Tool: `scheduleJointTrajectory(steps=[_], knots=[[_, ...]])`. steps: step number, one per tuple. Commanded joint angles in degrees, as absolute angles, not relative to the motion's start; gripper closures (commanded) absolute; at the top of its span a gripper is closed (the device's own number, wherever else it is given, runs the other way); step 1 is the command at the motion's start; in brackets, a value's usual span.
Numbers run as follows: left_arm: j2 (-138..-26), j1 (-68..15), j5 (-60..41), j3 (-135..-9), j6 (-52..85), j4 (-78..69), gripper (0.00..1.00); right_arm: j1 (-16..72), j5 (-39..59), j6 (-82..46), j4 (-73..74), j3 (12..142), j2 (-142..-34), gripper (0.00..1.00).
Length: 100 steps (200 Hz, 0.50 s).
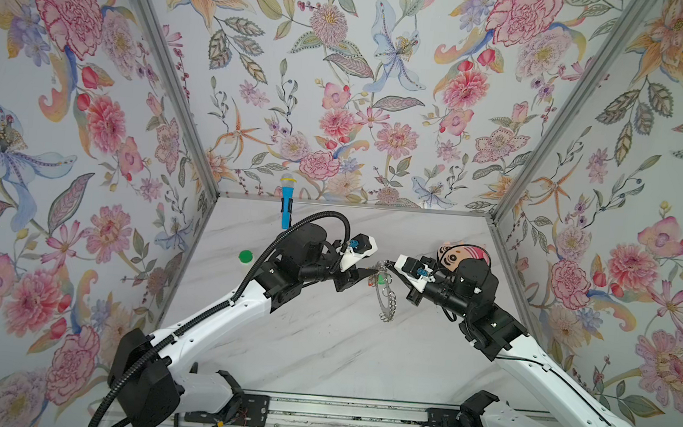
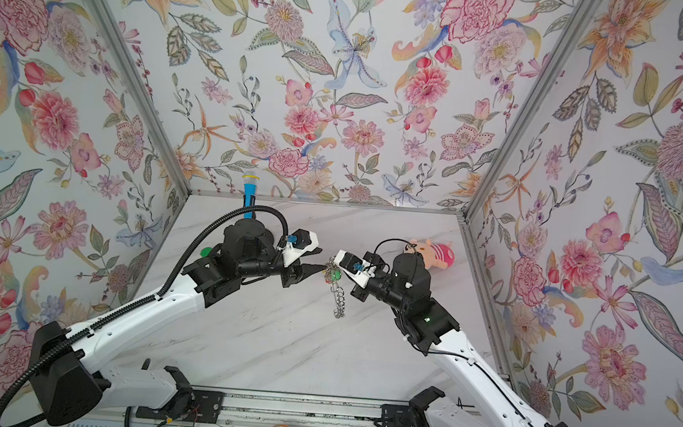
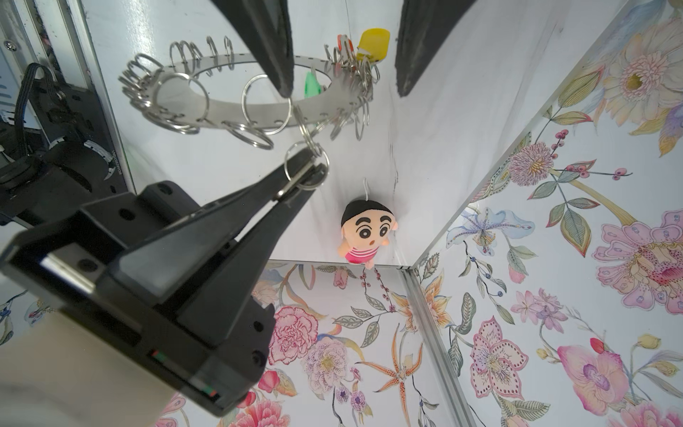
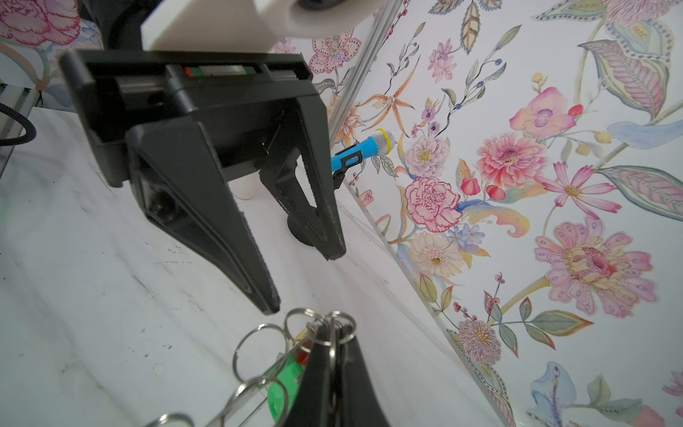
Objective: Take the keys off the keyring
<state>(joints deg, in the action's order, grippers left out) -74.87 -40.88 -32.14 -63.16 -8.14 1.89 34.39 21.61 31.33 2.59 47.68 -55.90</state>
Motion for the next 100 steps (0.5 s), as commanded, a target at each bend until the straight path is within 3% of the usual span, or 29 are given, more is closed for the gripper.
scheduleJointTrajectory(steps=[1,50,100], knots=[[-73.28,-41.92,-30.39,-63.14,-5.17,1.28,0.53,35.22,20.75,32.21,3.61,50.36,-54.93,1.00],[-75.48,-43.04,-29.46,-65.39,-4.38,2.33,0.57,35.99,20.30,32.33,3.63,50.71,-55.38,1.00],[-75.94,-43.25,-29.05,-66.27,-5.36,3.24,0.73,36.39,20.14,32.91,2.79,51.34,-56.07,1.00]])
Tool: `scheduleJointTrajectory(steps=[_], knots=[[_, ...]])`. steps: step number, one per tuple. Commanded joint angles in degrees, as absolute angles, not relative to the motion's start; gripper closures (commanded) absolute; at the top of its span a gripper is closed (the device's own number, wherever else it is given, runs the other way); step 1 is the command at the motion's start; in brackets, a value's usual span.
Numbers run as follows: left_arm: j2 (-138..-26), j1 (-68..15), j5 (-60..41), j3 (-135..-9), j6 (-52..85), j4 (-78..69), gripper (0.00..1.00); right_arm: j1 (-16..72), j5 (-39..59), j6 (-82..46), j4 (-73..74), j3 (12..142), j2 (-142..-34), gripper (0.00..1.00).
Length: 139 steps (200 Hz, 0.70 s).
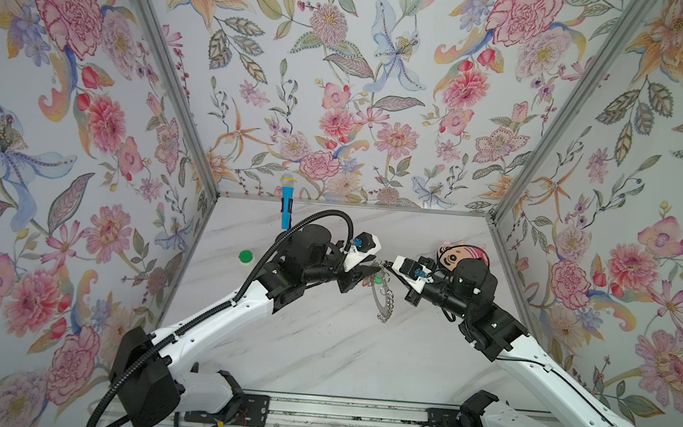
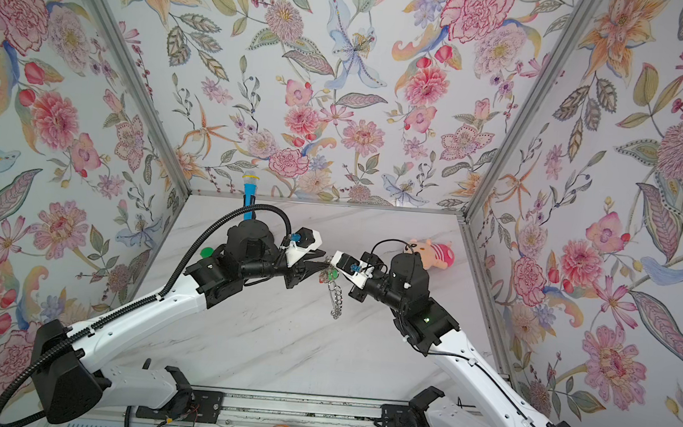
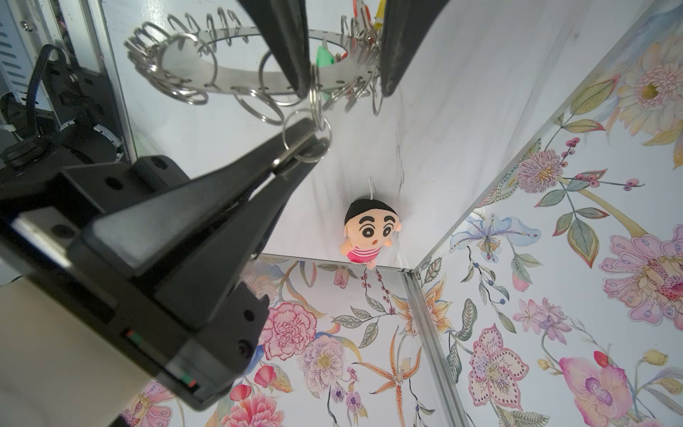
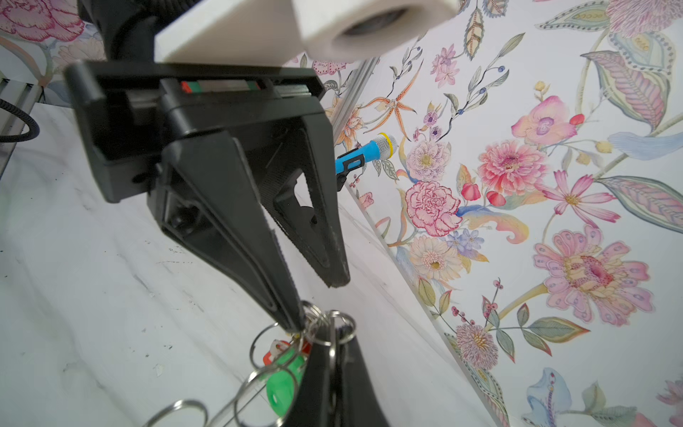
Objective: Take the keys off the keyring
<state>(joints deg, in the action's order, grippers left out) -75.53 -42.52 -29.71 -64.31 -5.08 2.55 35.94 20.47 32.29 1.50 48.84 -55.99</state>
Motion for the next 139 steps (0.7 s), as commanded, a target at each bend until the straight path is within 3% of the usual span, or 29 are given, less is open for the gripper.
scheduleJointTrajectory(steps=[1,34,122,139], knots=[[-75.94,-43.25,-29.07,-66.31,-5.40,3.25,0.74,36.39,20.13,32.89,2.80,51.34,-56.07,1.00],[-76.27,-43.33,-29.35,-67.12,-6.62,4.46,0.82,36.60,20.02,32.93,2.91,51.48,-56.10,1.00],[-78.46,-43.53,-31.42,-70.47,-11.63,9.26,0.91,36.66,19.56,33.57,1.73,51.95,-55.64,1.00],[-78.56,-43.56,-32.22,-70.91,-12.78,9.73,1.00,36.69,19.41,33.66,1.45,51.95,-55.46,1.00]])
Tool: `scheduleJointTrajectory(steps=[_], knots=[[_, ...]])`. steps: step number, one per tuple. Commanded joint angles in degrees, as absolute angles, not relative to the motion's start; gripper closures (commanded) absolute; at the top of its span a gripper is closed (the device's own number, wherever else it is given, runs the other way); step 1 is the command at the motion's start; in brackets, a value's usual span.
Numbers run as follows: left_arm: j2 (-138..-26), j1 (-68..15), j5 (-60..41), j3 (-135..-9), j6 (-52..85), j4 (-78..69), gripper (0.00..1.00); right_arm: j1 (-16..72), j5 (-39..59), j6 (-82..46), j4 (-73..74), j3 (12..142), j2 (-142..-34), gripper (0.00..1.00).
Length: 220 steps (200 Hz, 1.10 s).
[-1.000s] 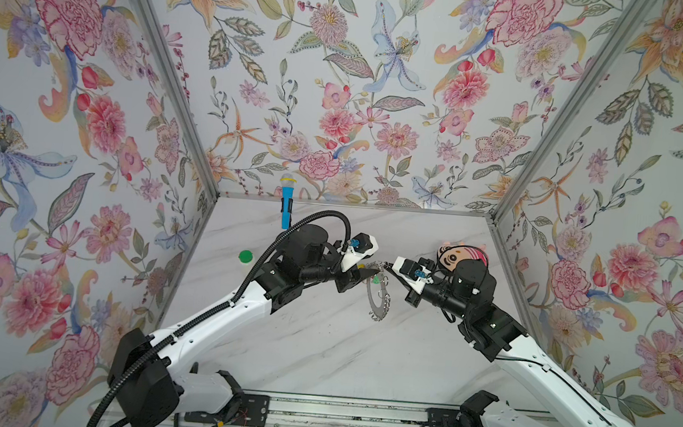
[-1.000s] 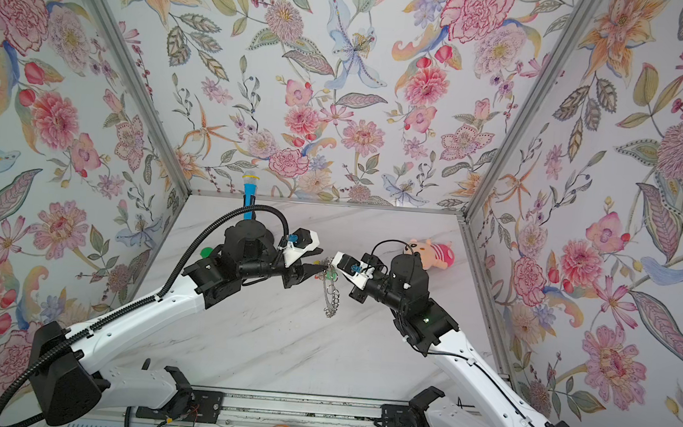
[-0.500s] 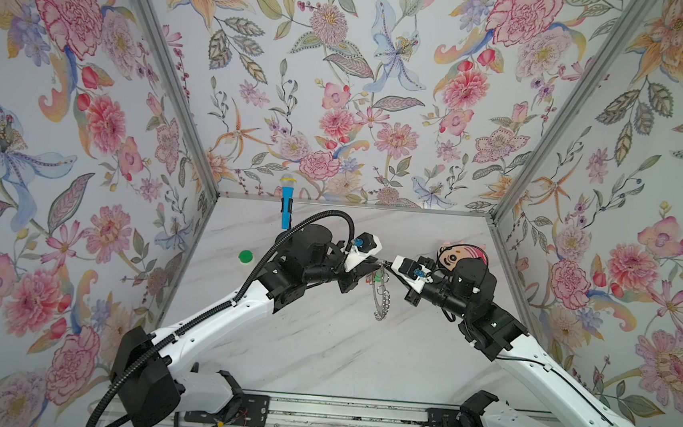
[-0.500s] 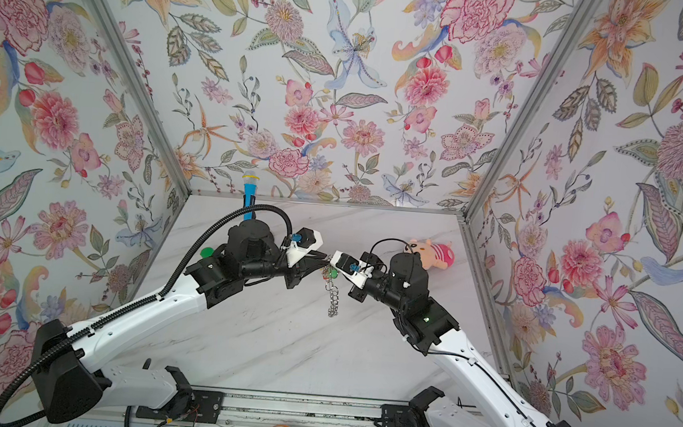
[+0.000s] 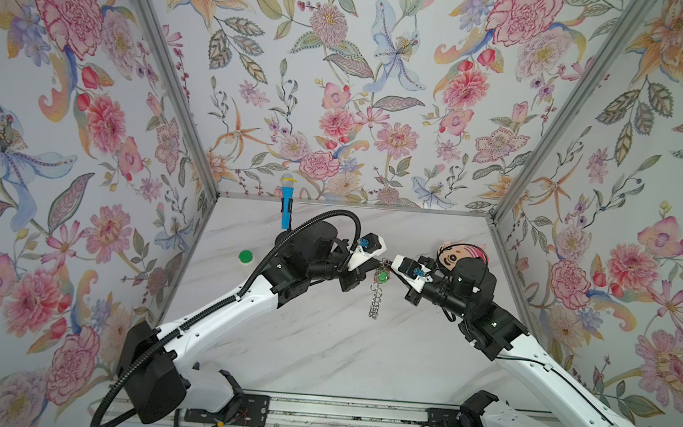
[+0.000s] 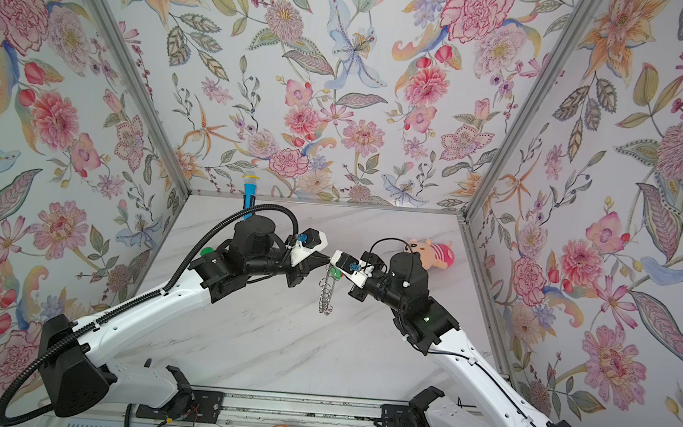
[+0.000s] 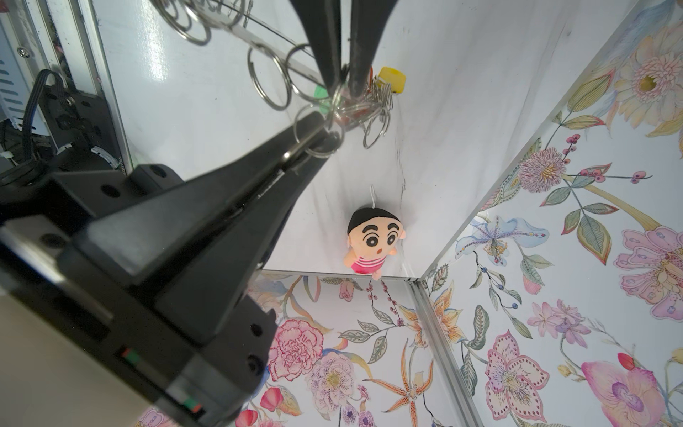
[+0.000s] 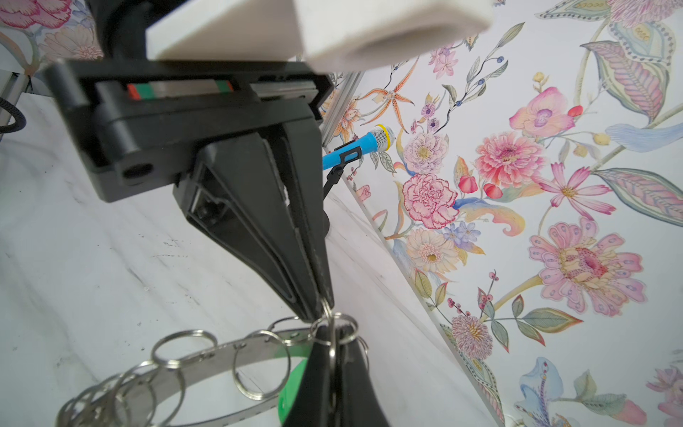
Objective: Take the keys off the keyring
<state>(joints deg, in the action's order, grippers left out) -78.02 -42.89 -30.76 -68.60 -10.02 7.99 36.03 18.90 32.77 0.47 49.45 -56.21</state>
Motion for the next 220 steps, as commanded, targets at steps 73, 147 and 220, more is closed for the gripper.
scheduleJointTrajectory(steps=[73,147,220], knots=[[-77.11,-43.56,-30.81,-69.92,-14.66,6.98,1.00,36.04,17.00,34.18,0.70,51.03,-53.94,1.00],[-71.53,-43.56,-30.54,-63.89,-16.31,-2.44,1.00,33.72,18.20,33.14,-0.33,50.11,-52.55,1.00],[-69.08,-43.56,-32.43,-61.04,-17.86,-7.63,1.00,33.40,21.70,32.78,-3.03,51.68,-53.95,1.00]])
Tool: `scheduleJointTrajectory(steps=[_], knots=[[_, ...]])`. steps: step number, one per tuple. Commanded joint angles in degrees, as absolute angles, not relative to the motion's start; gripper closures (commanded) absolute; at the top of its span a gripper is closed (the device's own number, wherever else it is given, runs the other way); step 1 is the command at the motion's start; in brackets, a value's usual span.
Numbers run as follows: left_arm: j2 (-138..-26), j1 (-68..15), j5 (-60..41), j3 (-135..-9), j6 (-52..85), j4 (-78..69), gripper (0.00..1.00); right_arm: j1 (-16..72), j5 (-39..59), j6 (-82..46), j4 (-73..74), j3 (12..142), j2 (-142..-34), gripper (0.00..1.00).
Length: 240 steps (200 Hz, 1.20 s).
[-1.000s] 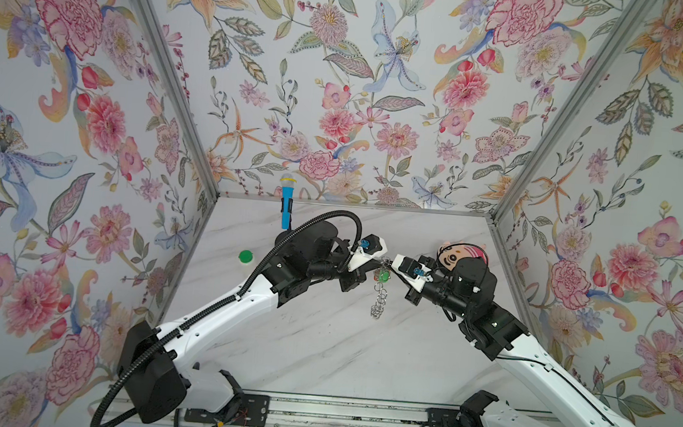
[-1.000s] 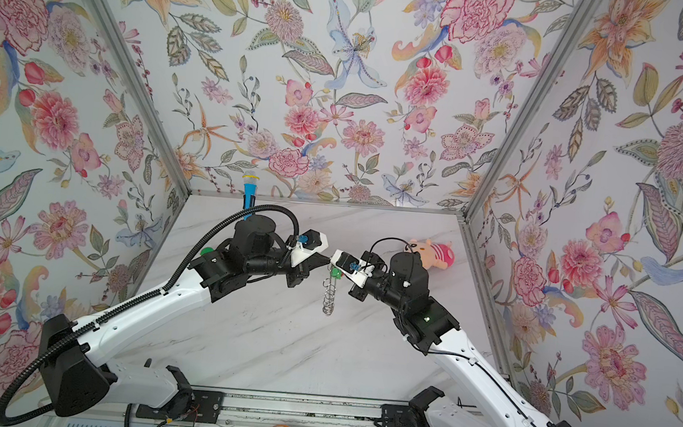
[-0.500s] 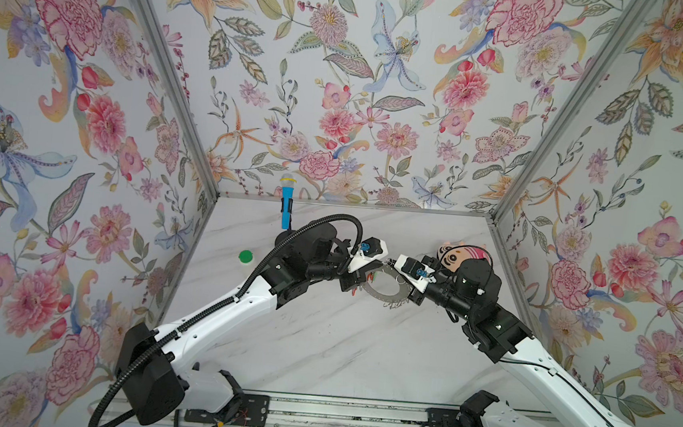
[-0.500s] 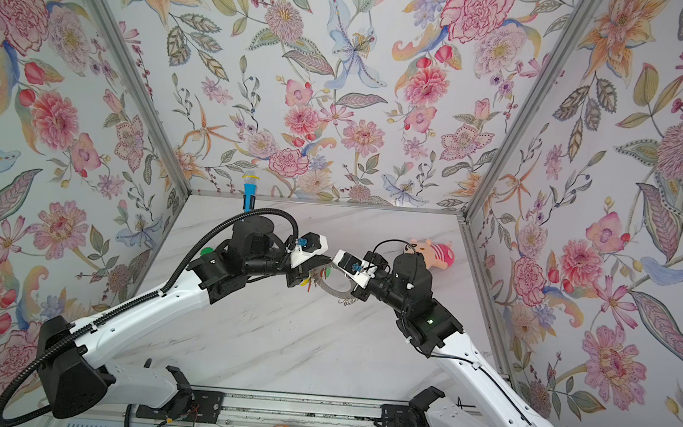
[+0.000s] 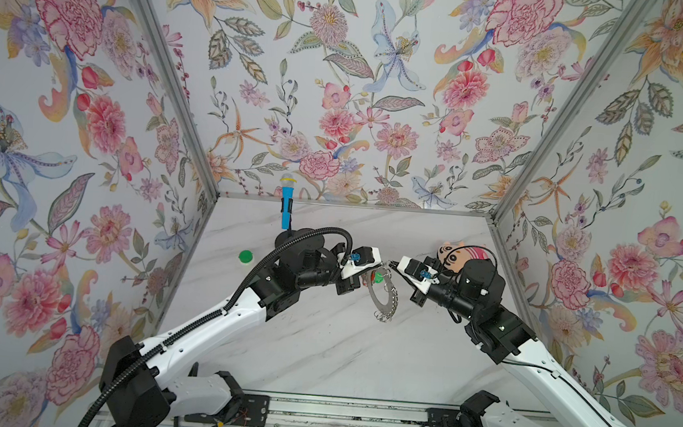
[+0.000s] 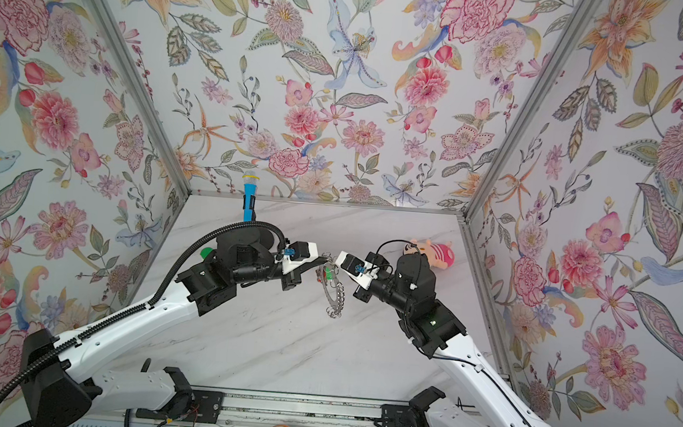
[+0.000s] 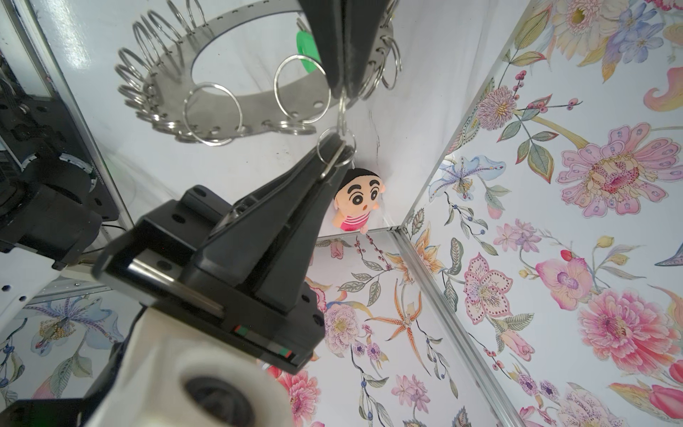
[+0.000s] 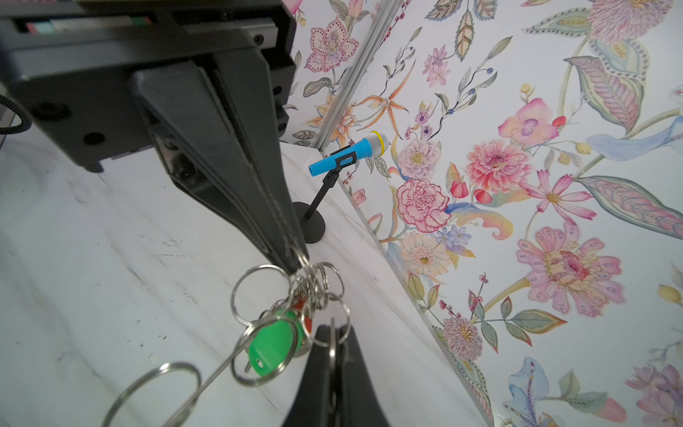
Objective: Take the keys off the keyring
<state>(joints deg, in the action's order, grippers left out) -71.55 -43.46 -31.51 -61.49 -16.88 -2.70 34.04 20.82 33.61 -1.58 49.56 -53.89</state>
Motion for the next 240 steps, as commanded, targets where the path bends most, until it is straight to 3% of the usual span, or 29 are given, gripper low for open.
scheduleJointTrajectory(steps=[1,240], knots=[[-69.13,-43.58,-32.39,-61.06,-17.89,-7.64,1.00,33.40,21.70,32.78,-3.05,51.68,-53.92,1.00],[-66.37,-43.68,-39.43,-57.66,-15.37,-13.79,1.00,34.54,21.15,32.95,-2.94,52.84,-57.52,1.00]])
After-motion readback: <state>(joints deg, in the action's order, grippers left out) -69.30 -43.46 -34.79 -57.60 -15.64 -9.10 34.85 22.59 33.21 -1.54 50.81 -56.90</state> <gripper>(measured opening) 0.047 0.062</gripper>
